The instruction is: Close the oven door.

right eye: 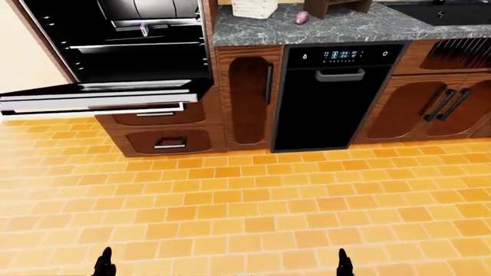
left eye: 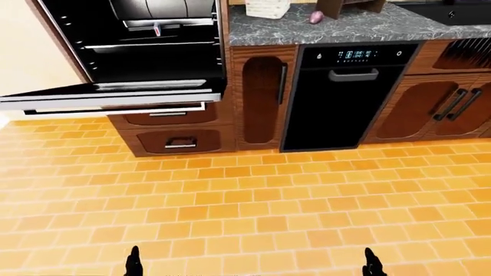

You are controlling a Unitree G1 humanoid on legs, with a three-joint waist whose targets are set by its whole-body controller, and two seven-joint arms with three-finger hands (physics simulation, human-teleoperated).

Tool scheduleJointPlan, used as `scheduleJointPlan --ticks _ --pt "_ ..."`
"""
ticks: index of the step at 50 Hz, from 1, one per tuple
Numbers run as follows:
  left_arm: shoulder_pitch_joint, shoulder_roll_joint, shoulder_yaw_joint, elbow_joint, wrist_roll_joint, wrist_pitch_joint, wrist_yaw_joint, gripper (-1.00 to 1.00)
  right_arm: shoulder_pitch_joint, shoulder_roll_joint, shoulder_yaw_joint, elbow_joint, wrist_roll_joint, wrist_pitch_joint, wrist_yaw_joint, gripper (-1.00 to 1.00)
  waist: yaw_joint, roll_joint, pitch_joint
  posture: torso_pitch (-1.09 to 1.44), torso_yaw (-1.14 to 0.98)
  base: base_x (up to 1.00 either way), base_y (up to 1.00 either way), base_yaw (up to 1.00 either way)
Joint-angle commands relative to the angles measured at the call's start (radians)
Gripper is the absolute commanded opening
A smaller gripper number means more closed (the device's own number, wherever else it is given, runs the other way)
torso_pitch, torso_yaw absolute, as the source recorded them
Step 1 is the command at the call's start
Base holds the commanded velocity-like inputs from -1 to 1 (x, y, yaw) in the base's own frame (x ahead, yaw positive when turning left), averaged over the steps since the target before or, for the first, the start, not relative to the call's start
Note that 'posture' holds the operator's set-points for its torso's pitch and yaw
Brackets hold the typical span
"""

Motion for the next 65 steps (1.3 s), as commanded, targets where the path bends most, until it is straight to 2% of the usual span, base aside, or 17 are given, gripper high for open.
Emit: scheduleJointPlan --ticks 1,5,8,10,13,17,20,22,23,33,37,38,42,46,50,61,65 --pt "-0.008 0.005 0.0 -0.013 0.001 -0.02 -0.002 1.0 -0.008 -0.019 -0.008 -0.022 0.013 -0.03 -0.01 1.0 -0.002 -0.006 -0.008 0.0 0.0 0.0 0.27 0.0" --pt "-0.01 0.004 -0.001 -0.013 0.0 -0.02 -0.002 1.0 -0.01 -0.019 -0.008 -0.022 0.014 -0.029 -0.009 1.0 -0.004 -0.048 -0.007 0.0 0.0 0.0 0.28 0.0" --pt "-0.011 0.004 -0.002 -0.014 -0.001 -0.019 -0.004 1.0 -0.011 -0.019 -0.007 -0.022 0.014 -0.029 -0.008 1.0 -0.008 -0.11 -0.014 0.0 0.0 0.0 0.28 0.0" --pt "-0.011 0.004 -0.002 -0.014 -0.001 -0.02 -0.004 1.0 -0.01 -0.019 -0.007 -0.022 0.015 -0.029 -0.008 1.0 -0.017 -0.077 -0.011 0.0 0.0 0.0 0.27 0.0" --pt "-0.009 0.007 -0.005 -0.014 0.003 -0.027 -0.002 1.0 -0.01 -0.02 -0.007 -0.022 0.015 -0.027 -0.006 1.0 -0.017 -0.08 -0.018 0.0 0.0 0.0 0.28 0.0" --pt "-0.009 0.008 0.008 -0.014 -0.02 -0.045 -0.039 1.0 -0.007 -0.019 -0.007 -0.022 0.015 -0.029 -0.006 1.0 -0.012 -0.045 -0.008 0.0 0.0 0.0 0.28 0.0" --pt "-0.007 0.013 0.002 -0.014 -0.015 -0.066 -0.019 1.0 -0.007 -0.022 -0.008 -0.022 0.017 -0.026 -0.004 1.0 -0.011 0.012 -0.008 0.0 0.0 0.0 0.27 0.0" --pt "-0.005 0.014 0.005 -0.014 -0.022 -0.071 -0.031 1.0 -0.007 -0.022 -0.009 -0.022 0.017 -0.025 -0.004 1.0 -0.005 0.087 -0.027 0.0 0.0 0.0 0.27 0.0" --pt "-0.005 0.014 0.005 -0.014 -0.023 -0.067 -0.03 1.0 -0.006 -0.022 -0.008 -0.022 0.016 -0.026 -0.004 1.0 0.001 0.042 -0.022 0.0 0.0 0.0 0.27 0.0" --pt "-0.002 0.012 0.0 -0.014 -0.016 -0.04 -0.029 1.0 -0.004 -0.022 -0.008 -0.022 0.016 -0.025 -0.004 1.0 -0.004 -0.038 -0.003 0.0 0.0 0.0 0.28 0.0" --pt "-0.004 0.013 0.006 -0.014 -0.026 -0.033 -0.02 1.0 -0.003 -0.022 -0.008 -0.022 0.016 -0.025 -0.006 1.0 -0.011 -0.126 -0.02 0.0 0.0 0.0 0.27 0.0" --pt "-0.004 0.014 0.007 -0.014 -0.027 -0.032 -0.019 1.0 -0.003 -0.022 -0.008 -0.022 0.017 -0.025 -0.005 1.0 -0.021 -0.069 -0.006 0.0 0.0 0.0 0.27 0.0" --pt "-0.001 0.017 0.014 -0.013 -0.037 -0.035 -0.026 1.0 0.0 -0.02 -0.007 -0.022 0.015 -0.027 -0.006 1.0 -0.018 -0.08 -0.019 0.0 0.0 0.0 0.27 0.0" --pt "-0.001 0.016 0.014 -0.014 -0.04 -0.035 -0.027 1.0 -0.001 -0.02 -0.008 -0.022 0.016 -0.026 -0.005 1.0 -0.014 -0.034 -0.006 0.0 0.0 0.0 0.28 0.0" --pt "-0.005 0.015 0.011 -0.014 -0.041 -0.034 -0.027 1.0 -0.004 -0.022 -0.01 -0.022 0.018 -0.021 -0.001 1.0 -0.008 0.079 -0.023 0.0 0.0 0.0 0.28 0.0" --pt "-0.007 0.015 0.01 -0.014 -0.047 -0.031 -0.028 1.0 0.001 -0.021 -0.01 -0.022 0.016 -0.023 -0.006 1.0 -0.004 -0.028 -0.006 0.0 0.0 0.0 0.28 0.0" --pt "-0.004 0.015 0.012 -0.014 -0.049 -0.03 -0.03 1.0 -0.001 -0.023 -0.01 -0.022 0.016 -0.02 -0.005 1.0 -0.006 -0.091 -0.008 0.0 0.0 0.0 0.28 0.0"
